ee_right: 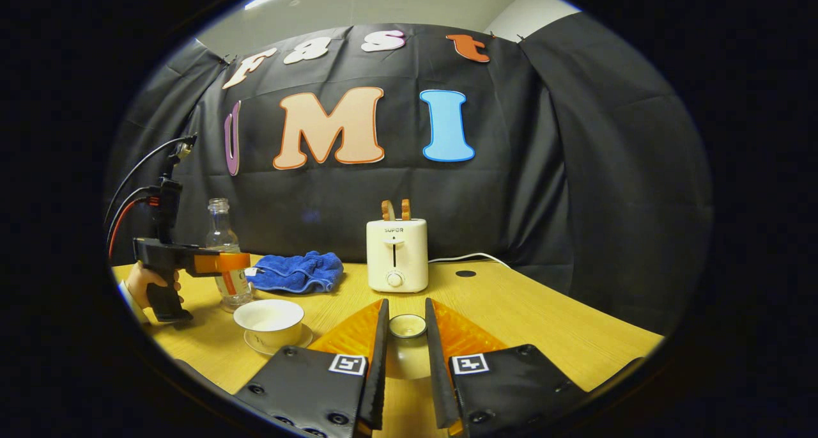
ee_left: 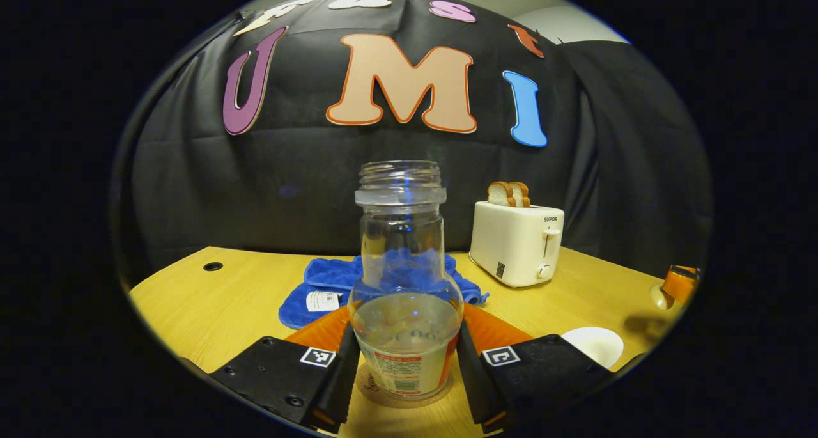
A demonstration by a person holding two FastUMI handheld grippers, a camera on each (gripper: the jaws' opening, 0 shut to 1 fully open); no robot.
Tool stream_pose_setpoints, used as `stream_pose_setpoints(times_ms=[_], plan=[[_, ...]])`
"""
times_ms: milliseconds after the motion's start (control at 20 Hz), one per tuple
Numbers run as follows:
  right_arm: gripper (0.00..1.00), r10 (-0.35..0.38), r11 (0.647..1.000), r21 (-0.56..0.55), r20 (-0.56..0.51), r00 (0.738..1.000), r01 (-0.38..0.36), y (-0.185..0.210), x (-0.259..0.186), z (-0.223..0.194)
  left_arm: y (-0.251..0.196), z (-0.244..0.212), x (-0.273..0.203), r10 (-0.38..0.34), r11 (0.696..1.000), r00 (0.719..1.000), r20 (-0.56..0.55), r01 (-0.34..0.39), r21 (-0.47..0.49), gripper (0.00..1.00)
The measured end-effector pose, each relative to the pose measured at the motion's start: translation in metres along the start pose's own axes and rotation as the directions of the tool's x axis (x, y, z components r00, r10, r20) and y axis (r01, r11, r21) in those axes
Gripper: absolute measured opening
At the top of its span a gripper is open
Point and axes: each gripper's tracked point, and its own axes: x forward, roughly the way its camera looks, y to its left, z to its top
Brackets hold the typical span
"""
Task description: Open the teacup lid with one hand, grasp the water bottle and pour water into the teacup with the other hand; after pouring, place the water bottle on the coaster and then close the teacup lid.
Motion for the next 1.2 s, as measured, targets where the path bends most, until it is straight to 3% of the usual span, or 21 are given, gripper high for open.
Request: stream_pose_setpoints(times_ms=[1000, 1150, 1200], plan=[[0.34, 0.011, 1.000, 0.000, -0.001, 1.000, -0.011, 0.002, 0.000, 0.001, -0.001, -0.007, 0.000, 0.002, 1.000, 1.000, -0.026, -0.002, 0.019, 0.75], [0.34, 0.033, 0.999, 0.001, 0.000, 0.999, -0.033, 0.005, 0.001, 0.000, -0.003, 0.003, -0.007, 0.013, 0.999, 0.999, 0.031, -0.014, 0.037, 0.95], [0.34, 0.043, 0.999, 0.001, 0.001, 0.999, -0.043, 0.007, 0.001, 0.001, -0.004, 0.003, -0.012, 0.017, 0.999, 0.999, 0.042, -0.019, 0.044, 0.97]])
